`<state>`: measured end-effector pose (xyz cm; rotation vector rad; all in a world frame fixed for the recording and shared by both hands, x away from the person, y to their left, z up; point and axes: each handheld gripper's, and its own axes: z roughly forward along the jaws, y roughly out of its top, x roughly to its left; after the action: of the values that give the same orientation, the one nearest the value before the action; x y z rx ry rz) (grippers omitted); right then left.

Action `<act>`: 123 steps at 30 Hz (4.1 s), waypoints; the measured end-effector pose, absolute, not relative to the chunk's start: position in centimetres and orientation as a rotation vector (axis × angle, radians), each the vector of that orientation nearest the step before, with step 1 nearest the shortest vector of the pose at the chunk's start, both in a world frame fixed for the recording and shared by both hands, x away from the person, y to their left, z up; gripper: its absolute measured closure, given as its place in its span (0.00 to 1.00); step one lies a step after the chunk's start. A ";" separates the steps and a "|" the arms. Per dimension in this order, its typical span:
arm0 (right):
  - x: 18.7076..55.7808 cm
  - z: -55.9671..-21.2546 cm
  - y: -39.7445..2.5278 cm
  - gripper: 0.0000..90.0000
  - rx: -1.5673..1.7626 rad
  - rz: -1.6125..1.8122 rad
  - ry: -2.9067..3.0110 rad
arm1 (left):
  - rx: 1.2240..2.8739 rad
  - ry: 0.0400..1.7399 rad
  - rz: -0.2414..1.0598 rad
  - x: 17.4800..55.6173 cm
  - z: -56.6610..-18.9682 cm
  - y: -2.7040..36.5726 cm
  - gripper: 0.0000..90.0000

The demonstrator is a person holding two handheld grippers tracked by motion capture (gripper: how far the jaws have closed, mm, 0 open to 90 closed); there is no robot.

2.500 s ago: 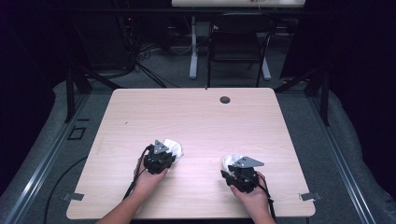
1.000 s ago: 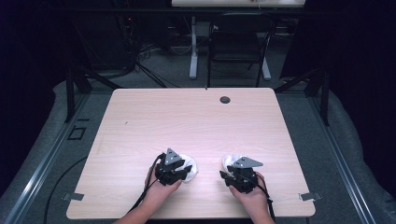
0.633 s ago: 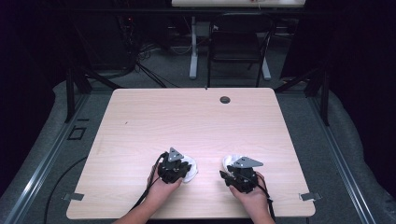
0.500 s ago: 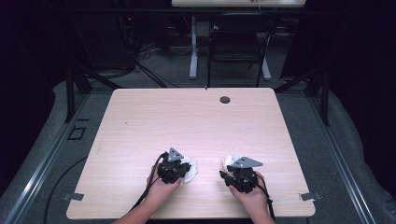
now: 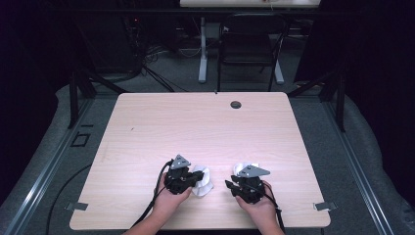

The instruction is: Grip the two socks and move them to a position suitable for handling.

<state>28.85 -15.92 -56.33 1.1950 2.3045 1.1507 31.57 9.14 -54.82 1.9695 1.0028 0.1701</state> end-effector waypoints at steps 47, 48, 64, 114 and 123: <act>29.2 -57.9 -11.9 1.00 1.118 1.098 2.474 | 1.998 1.083 0.258 31.2 -55.9 15.4 0.92; 29.2 -57.9 -11.9 1.00 1.116 1.093 2.478 | 1.998 1.090 0.264 31.2 -56.0 15.6 0.90; 29.3 -57.9 -12.1 1.00 1.112 1.088 2.471 | 1.990 1.012 0.308 30.9 -55.0 14.4 0.82; 29.3 -57.8 -13.4 0.99 1.157 1.049 2.434 | 2.115 1.010 0.295 27.8 -58.1 17.1 0.75; 29.3 -57.9 -13.6 0.97 1.177 1.066 2.427 | 2.114 1.028 0.255 27.8 -57.9 17.0 0.75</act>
<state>29.32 -13.57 -57.86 1.1768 2.4274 1.0661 27.78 16.97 -57.89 2.1138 1.0282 0.2547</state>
